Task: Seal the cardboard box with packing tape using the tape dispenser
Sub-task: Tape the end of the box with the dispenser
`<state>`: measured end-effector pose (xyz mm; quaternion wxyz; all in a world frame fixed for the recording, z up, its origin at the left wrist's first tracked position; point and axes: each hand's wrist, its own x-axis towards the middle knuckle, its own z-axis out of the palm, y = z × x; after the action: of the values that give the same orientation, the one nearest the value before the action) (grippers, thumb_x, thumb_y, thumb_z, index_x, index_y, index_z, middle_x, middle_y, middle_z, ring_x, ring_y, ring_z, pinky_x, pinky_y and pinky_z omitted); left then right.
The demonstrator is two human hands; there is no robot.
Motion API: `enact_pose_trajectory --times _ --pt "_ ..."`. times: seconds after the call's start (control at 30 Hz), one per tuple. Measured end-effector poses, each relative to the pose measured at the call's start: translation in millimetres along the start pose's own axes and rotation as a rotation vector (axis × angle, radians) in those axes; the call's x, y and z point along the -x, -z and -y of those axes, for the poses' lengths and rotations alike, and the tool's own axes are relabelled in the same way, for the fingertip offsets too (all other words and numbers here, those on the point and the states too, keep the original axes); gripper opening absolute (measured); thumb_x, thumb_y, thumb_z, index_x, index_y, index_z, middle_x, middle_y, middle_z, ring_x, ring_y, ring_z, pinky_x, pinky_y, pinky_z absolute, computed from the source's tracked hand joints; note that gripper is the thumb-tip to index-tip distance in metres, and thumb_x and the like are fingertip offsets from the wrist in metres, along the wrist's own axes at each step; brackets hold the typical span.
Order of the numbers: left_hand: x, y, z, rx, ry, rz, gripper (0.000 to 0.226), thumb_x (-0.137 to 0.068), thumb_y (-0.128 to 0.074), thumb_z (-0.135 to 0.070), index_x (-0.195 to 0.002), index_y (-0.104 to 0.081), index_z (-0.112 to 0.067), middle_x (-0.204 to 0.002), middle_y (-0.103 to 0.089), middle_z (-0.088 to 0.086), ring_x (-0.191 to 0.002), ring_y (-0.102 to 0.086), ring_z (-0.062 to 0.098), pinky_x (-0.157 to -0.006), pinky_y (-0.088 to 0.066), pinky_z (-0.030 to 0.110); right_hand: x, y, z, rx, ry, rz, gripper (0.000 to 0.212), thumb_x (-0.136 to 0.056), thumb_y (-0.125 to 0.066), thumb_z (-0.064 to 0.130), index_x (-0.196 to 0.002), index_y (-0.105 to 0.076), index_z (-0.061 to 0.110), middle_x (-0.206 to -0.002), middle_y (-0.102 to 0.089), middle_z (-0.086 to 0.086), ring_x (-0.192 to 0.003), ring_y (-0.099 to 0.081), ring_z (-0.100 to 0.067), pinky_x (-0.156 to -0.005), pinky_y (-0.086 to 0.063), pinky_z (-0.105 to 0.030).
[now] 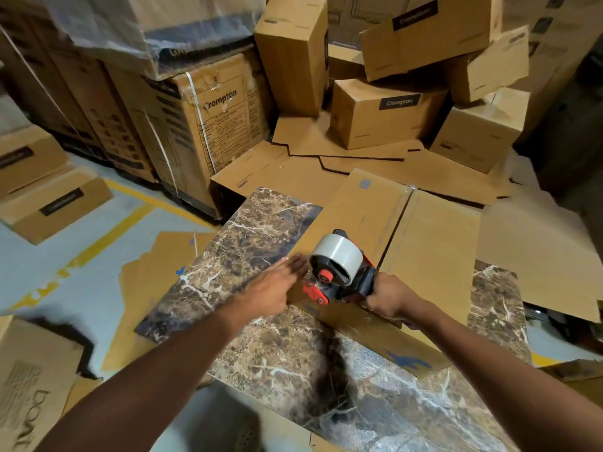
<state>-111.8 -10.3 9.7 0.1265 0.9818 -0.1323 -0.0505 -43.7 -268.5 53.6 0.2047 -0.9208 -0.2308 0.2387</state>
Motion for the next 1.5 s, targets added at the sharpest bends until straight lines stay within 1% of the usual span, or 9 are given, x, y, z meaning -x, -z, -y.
enact_pose_trajectory --times 0.17,0.37,0.57,0.73,0.87,1.0,1.23,1.37,1.5 --pt "-2.7 -13.5 8.0 -0.01 0.002 -0.007 0.085 -0.083 -0.051 0.004 -0.156 -0.014 -0.018 -0.162 0.003 -0.007 -0.149 0.003 0.009 -0.122 -0.004 0.027 18.9 7.8 -21.1 0.056 -0.036 0.025 0.036 -0.084 -0.066 0.054 -0.112 -0.066 0.03 -0.111 -0.069 -0.003 -0.095 -0.062 -0.023 -0.082 -0.05 -0.033" --pt "-3.1 -11.7 -1.7 -0.106 0.023 0.013 0.091 -0.083 -0.049 0.001 -0.155 0.004 -0.017 -0.163 0.006 -0.001 -0.149 0.006 0.01 -0.123 0.0 0.033 34.4 9.4 -25.8 0.045 -0.054 0.007 0.03 -0.086 -0.066 0.046 -0.107 -0.066 0.025 -0.104 -0.067 -0.004 -0.091 -0.061 -0.025 -0.075 -0.046 -0.033" --pt "-12.2 -21.7 -29.6 -0.146 -0.01 0.082 0.067 -0.081 -0.053 -0.005 -0.145 -0.037 -0.014 -0.158 -0.026 0.011 -0.15 -0.01 0.022 -0.123 -0.008 0.041 31.2 12.8 -24.6 0.081 -0.046 0.03 0.056 -0.07 -0.056 0.065 -0.107 -0.066 0.025 -0.103 -0.068 -0.006 -0.089 -0.061 -0.026 -0.078 -0.051 -0.037" --pt "-12.8 -26.6 -26.4 -0.055 -0.003 0.023 0.092 -0.081 -0.054 -0.002 -0.155 -0.008 -0.031 -0.163 -0.003 -0.004 -0.147 -0.005 0.015 -0.118 -0.008 0.033 34.1 8.2 -31.6 0.1 -0.048 0.009 0.032 -0.084 -0.064 0.051 -0.102 -0.068 0.025 -0.099 -0.07 -0.004 -0.086 -0.063 -0.023 -0.078 -0.053 -0.037" --pt "-13.5 -30.8 -22.9 -0.069 -0.068 0.005 0.09 -0.081 -0.051 0.0 -0.156 -0.007 -0.022 -0.163 0.002 -0.004 -0.15 0.002 0.01 -0.121 0.001 0.028 51.0 12.4 -54.1 0.117 -0.091 0.002 0.039 -0.082 -0.064 0.059 -0.099 -0.069 0.025 -0.092 -0.07 -0.001 -0.079 -0.062 -0.02 -0.073 -0.052 -0.035" --pt "-13.3 -32.8 -28.3 -0.067 -0.06 -0.012 0.091 -0.084 -0.048 0.0 -0.155 0.003 -0.025 -0.16 0.011 -0.009 -0.147 0.01 0.006 -0.121 0.006 0.029 68.3 10.1 -77.7 0.145 -0.164 -0.006 0.024 -0.085 -0.063 0.04 -0.09 -0.069 0.017 -0.085 -0.07 -0.005 -0.075 -0.064 -0.021 -0.065 -0.052 -0.031" --pt "-20.0 -33.2 -63.7 -0.134 -0.147 0.022 0.079 -0.087 -0.048 -0.012 -0.155 -0.01 -0.01 -0.162 0.006 0.007 -0.149 0.009 0.016 -0.122 0.004 0.033 71.4 13.3 -71.0 0.151 -0.136 -0.015 0.014 -0.088 -0.062 0.03 -0.079 -0.061 0.019 -0.072 -0.058 -0.001 -0.068 -0.056 -0.022 -0.052 -0.035 -0.021" --pt "-25.2 -43.3 -78.9 -0.035 -0.166 -0.023 0.084 -0.084 -0.051 -0.01 -0.156 -0.008 -0.018 -0.163 -0.008 0.001 -0.15 0.001 0.013 -0.12 0.006 0.029 71.9 10.6 -74.6 0.174 -0.148 -0.021 0.016 -0.087 -0.061 0.029 -0.083 -0.062 0.014 -0.075 -0.058 -0.005 -0.068 -0.054 -0.023 -0.061 -0.037 -0.026" --pt "-21.4 -40.3 -82.0 -0.012 -0.117 -0.064 0.082 -0.086 -0.046 -0.002 -0.155 -0.006 -0.019 -0.159 0.004 -0.007 -0.141 0.009 0.001 -0.113 0.016 0.02 72.3 7.7 -84.1 0.207 -0.156 -0.028 0.022 -0.085 -0.06 0.032 -0.083 -0.065 0.01 -0.077 -0.065 -0.01 -0.069 -0.059 -0.027 -0.06 -0.046 -0.032"
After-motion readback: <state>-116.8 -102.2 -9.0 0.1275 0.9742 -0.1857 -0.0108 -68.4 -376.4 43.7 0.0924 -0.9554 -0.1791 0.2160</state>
